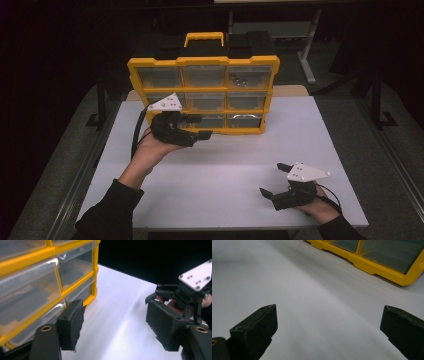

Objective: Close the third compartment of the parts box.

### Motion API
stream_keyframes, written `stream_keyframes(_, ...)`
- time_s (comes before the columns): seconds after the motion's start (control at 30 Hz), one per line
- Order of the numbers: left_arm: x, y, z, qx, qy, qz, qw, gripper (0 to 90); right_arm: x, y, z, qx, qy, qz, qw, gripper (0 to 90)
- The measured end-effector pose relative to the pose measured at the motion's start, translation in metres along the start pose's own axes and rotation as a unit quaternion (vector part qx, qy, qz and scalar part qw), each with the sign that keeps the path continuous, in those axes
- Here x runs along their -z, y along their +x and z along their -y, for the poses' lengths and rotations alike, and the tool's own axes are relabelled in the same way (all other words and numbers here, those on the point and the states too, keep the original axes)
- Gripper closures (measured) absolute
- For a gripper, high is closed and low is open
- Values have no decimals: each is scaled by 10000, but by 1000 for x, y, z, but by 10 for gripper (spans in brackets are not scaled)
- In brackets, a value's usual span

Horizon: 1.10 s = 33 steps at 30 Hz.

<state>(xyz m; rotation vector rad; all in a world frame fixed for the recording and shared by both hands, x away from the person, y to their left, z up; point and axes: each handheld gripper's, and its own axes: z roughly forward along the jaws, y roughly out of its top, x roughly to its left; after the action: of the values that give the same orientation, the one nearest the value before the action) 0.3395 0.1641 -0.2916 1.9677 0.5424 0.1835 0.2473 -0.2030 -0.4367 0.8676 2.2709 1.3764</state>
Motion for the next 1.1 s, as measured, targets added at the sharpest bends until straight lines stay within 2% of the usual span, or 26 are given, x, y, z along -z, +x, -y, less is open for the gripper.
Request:
stream_keyframes(0.23,11,-8,28,-5,-79,-115,9999,225,0,1,-1,5,11,0,10000,7)
stream_keyframes(0.37,16,-10,46,-41,-46,-180,9998,200,-1,1,0,-15,30,-2,10000,7)
stream_keyframes(0.6,26,-15,74,35,-180,-337,9993,167,-1,1,-1,11,37,16,10000,7)
stream_keyframes(0.77,29,-17,95,100,-152,-412,9990,139,-1,1,-1,24,8,38,10000,7)
stream_keyframes(0.83,32,-17,102,52,-158,-456,9988,134,-1,1,-1,15,2,42,10000,7)
stream_keyframes(1.1,43,-16,134,165,-341,-576,9976,116,-1,0,0,35,31,51,10000,7)
